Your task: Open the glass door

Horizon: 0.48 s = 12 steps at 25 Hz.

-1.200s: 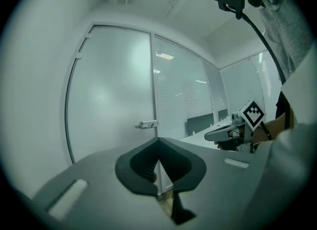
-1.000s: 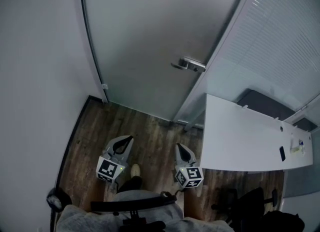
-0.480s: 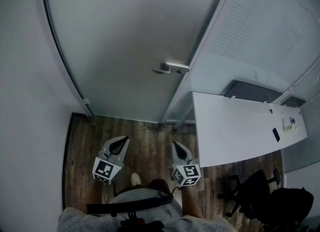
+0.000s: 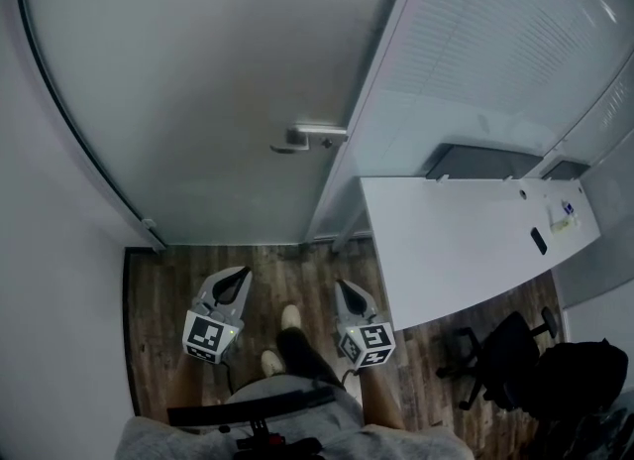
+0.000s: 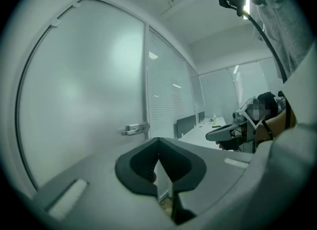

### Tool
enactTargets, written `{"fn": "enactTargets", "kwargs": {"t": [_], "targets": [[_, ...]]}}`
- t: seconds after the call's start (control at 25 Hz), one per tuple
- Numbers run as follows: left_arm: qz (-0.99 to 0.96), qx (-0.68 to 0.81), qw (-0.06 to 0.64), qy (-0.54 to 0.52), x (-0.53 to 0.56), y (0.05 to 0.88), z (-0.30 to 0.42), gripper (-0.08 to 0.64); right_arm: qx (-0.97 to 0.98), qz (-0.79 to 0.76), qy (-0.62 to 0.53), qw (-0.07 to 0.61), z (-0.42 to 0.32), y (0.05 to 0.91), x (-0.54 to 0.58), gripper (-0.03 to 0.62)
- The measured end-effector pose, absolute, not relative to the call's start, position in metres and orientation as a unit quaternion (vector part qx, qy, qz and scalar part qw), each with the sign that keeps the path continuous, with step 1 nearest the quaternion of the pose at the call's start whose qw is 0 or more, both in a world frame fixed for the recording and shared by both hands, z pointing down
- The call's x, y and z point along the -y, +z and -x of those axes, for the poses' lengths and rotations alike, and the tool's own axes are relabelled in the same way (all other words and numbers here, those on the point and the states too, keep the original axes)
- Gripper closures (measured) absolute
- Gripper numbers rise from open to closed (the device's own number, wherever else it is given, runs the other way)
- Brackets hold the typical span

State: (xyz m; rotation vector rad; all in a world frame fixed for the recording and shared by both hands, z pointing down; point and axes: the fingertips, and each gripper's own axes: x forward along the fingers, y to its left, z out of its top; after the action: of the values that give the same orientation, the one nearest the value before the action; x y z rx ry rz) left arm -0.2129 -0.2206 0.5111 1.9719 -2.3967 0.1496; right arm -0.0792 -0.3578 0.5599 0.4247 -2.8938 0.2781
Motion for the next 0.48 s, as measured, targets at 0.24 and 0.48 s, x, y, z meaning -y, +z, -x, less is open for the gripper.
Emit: {"fn": "enactTargets", "kwargs": {"t": [0.24,0.48], "targets": [[-0.643,0.763,0.013,0.059,0.259,0.510,0.238,0.555,0.979,-0.154,0.095,0.099,0.103,0.561,0.392,0.591],[-0.649,0.756,0.006,0.085,0.301,0.507,0.268,0.555,0.977,-0.164,0.097,0.093,0.129,0.558,0.431,0.591]]}}
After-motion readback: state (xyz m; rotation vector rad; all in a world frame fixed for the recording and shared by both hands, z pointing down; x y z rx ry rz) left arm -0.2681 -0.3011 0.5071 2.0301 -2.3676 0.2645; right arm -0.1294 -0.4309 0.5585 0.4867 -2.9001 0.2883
